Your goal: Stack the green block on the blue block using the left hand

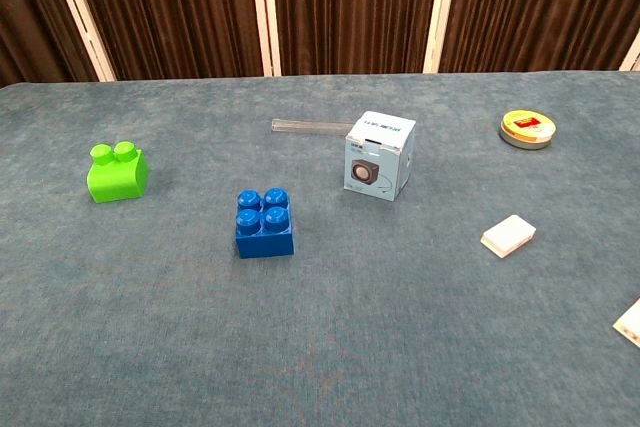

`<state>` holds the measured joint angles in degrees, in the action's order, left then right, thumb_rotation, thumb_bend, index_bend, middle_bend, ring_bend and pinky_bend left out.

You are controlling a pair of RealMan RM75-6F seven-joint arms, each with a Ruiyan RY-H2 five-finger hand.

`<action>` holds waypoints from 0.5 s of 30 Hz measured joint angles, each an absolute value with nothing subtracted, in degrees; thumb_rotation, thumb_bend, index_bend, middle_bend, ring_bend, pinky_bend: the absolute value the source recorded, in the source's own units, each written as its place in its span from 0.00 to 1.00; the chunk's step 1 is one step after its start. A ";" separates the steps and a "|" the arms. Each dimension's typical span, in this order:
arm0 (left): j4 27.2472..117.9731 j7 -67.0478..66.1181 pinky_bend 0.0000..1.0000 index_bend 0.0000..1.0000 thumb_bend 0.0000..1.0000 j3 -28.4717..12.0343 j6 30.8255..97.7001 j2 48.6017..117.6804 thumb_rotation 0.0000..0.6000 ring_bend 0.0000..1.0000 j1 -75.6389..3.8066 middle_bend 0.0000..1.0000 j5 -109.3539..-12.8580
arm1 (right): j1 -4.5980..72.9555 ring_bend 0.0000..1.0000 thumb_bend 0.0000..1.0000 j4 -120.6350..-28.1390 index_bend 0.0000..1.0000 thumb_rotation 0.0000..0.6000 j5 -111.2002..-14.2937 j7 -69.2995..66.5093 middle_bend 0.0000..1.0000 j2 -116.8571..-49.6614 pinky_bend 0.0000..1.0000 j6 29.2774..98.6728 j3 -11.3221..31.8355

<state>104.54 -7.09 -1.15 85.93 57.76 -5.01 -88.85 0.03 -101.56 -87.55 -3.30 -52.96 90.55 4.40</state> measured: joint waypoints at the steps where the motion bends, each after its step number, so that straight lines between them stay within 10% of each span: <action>1: 104.44 -7.07 0.00 0.00 0.00 -1.11 85.89 57.79 1.00 0.00 -5.05 0.00 -89.10 | 0.05 0.00 0.00 -101.70 0.04 1.00 -87.46 -2.98 0.00 -52.93 0.00 90.44 4.40; 15: 100.52 -4.50 0.00 0.00 0.00 -3.58 77.40 59.49 1.00 0.00 -9.90 0.00 -84.15 | 0.33 0.00 0.00 -101.73 0.04 1.00 -85.50 -2.85 0.00 -52.83 0.00 88.96 4.59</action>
